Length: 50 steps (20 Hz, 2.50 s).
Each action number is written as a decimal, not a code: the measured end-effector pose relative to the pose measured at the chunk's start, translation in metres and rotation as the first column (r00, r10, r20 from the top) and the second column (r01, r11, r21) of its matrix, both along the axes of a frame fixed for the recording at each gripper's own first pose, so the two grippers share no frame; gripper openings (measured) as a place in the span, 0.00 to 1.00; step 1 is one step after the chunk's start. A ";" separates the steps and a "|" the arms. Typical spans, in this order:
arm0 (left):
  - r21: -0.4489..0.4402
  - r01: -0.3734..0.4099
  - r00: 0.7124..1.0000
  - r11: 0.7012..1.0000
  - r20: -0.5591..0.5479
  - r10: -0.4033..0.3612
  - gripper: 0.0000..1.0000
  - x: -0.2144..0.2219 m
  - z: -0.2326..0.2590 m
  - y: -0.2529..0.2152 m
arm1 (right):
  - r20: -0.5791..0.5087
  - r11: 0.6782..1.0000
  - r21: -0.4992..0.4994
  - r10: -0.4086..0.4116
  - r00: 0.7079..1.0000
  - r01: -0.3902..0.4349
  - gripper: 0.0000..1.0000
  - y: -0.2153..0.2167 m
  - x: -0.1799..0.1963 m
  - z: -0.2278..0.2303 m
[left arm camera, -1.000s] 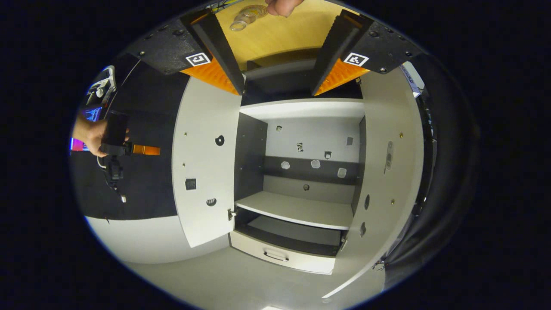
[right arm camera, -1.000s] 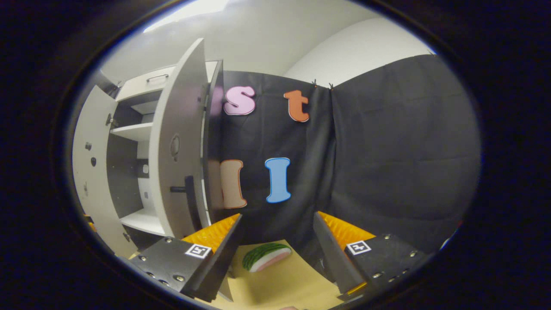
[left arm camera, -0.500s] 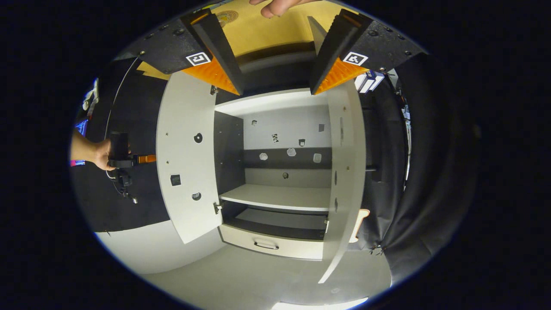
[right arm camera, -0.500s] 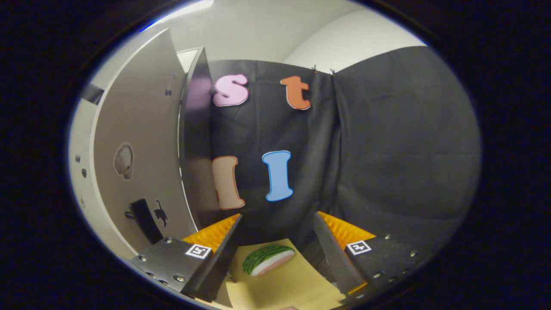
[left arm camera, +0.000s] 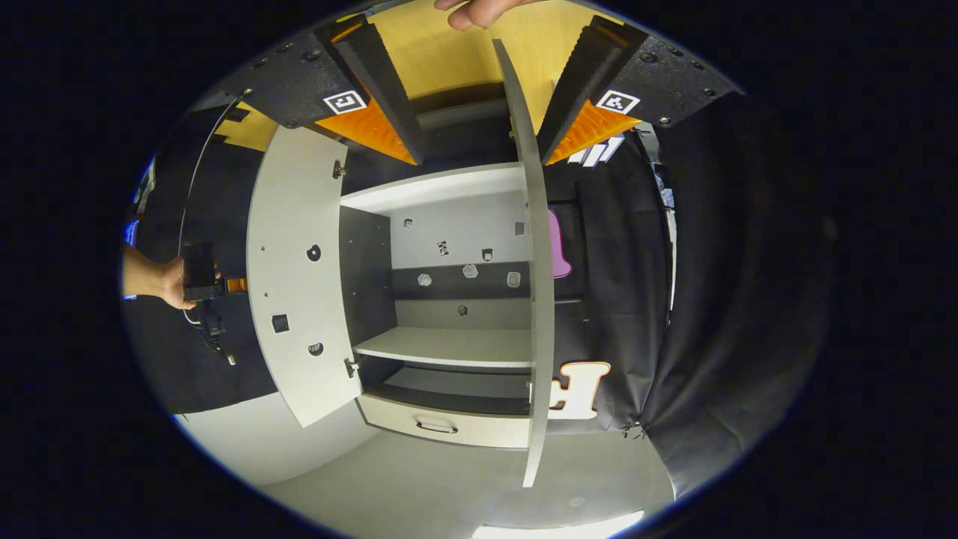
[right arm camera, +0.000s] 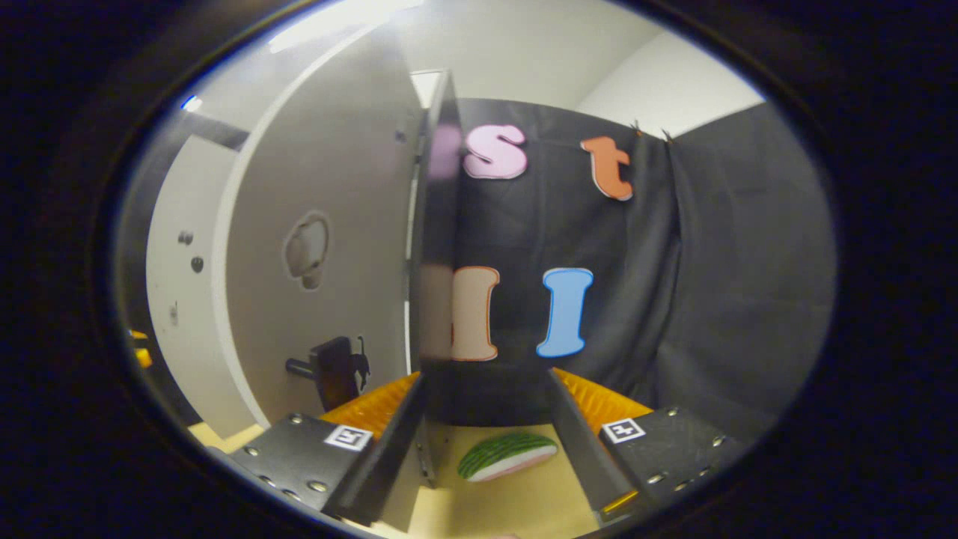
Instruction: Grasp the bottle in the cabinet with the left hand and place it on the coaster, then close the right door with the right hand and the left door with the left hand.
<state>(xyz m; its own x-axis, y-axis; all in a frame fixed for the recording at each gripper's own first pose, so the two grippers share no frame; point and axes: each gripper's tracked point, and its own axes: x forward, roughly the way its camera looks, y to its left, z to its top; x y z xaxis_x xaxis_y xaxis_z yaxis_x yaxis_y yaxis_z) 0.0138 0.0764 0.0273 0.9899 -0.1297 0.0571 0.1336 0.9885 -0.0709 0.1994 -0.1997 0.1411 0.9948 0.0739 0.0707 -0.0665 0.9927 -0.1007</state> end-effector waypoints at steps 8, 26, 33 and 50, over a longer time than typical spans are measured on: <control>-0.019 0.001 0.999 1.000 -0.046 -0.002 0.96 0.001 -0.006 -0.012 | -0.009 0.995 0.060 0.085 0.996 -0.085 0.87 0.051 -0.001 -0.007; -0.018 -0.046 0.999 0.999 -0.020 0.045 0.95 -0.018 0.014 0.019 | -0.040 0.985 0.101 0.145 0.989 -0.140 0.95 0.155 0.002 -0.034; -0.021 -0.153 0.985 0.988 -0.088 0.151 0.95 -0.016 -0.001 0.081 | -0.015 0.978 0.132 0.167 0.986 -0.164 0.92 0.151 -0.078 -0.057; -0.048 -0.319 0.946 0.947 -0.076 0.315 0.93 0.059 0.051 0.167 | -0.016 0.951 0.097 0.296 0.955 -0.293 0.95 0.159 -0.248 -0.108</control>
